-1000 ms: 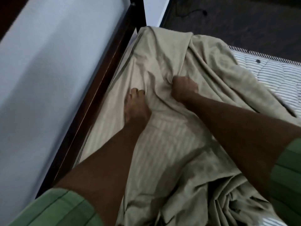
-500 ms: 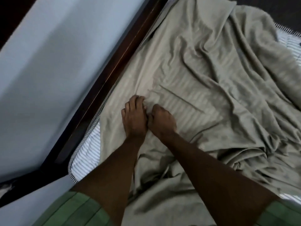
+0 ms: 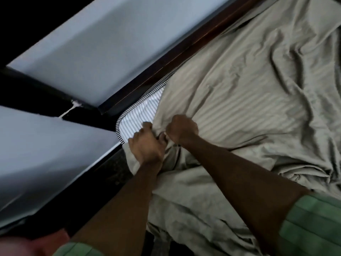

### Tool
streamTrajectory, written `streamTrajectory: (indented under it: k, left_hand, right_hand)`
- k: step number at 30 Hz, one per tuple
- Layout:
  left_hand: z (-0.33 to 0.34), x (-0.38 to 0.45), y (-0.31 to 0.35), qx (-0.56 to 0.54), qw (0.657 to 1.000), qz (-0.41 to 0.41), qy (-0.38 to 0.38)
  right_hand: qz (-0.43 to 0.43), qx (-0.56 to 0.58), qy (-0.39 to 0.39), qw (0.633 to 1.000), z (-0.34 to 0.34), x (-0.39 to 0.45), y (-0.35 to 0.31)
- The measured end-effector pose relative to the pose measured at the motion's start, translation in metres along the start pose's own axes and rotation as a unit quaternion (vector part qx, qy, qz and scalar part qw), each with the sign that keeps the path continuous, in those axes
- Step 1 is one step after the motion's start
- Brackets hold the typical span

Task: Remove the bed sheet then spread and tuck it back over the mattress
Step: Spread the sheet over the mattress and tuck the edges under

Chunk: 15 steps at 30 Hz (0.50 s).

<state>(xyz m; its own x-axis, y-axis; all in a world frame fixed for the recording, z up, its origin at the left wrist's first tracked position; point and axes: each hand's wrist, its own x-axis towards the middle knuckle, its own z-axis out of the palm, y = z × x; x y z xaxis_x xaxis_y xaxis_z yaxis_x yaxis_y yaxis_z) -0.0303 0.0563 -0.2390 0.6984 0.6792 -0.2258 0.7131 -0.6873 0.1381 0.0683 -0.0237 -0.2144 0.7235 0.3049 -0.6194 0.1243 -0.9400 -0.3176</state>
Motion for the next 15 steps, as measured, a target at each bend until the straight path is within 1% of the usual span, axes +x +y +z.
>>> streamTrajectory:
  k: [2,4,5,6,7,9,11,12,13,14,15]
  left_hand:
    - [-0.010,0.005,0.001,0.007,0.999,0.018,-0.045]
    - [-0.017,0.013,0.003,0.014,0.997,0.030,-0.063]
    - [-0.020,0.016,0.002,0.021,0.997,0.022,-0.069]
    - [-0.024,0.019,0.001,0.017,0.997,0.005,-0.069]
    - [-0.027,0.022,-0.002,0.012,0.996,-0.021,-0.082]
    - [-0.036,0.027,-0.007,-0.019,0.990,-0.071,-0.117]
    - [-0.041,0.037,-0.012,-0.059,0.977,-0.124,-0.164]
    - [-0.044,0.040,-0.014,-0.098,0.967,-0.150,-0.182]
    - [-0.046,0.042,-0.015,-0.138,0.958,-0.174,-0.180]
    - [-0.046,0.044,-0.016,-0.175,0.957,-0.180,-0.149]
    - [-0.048,0.044,-0.016,-0.201,0.961,-0.170,-0.089]
  right_hand:
    - [0.018,0.025,0.002,1.000,0.002,0.002,-0.013]
    - [0.024,0.038,0.030,0.999,0.001,0.007,-0.020]
    - [0.023,0.014,0.048,0.998,0.001,0.008,-0.020]
    - [0.026,-0.024,0.046,0.998,0.000,0.008,-0.019]
    - [0.029,-0.063,0.014,0.998,-0.002,0.007,-0.018]
    - [0.027,-0.101,-0.115,0.988,-0.001,0.008,-0.017]
    - [0.052,-0.091,-0.246,0.964,0.003,0.012,-0.022]
    - [0.070,-0.051,-0.285,0.955,0.003,0.015,-0.028]
    - [0.077,-0.004,-0.301,0.950,0.003,0.018,-0.032]
    - [0.061,0.041,-0.297,0.952,0.001,0.023,-0.040]
    - [0.032,0.099,-0.258,0.961,-0.002,0.029,-0.048]
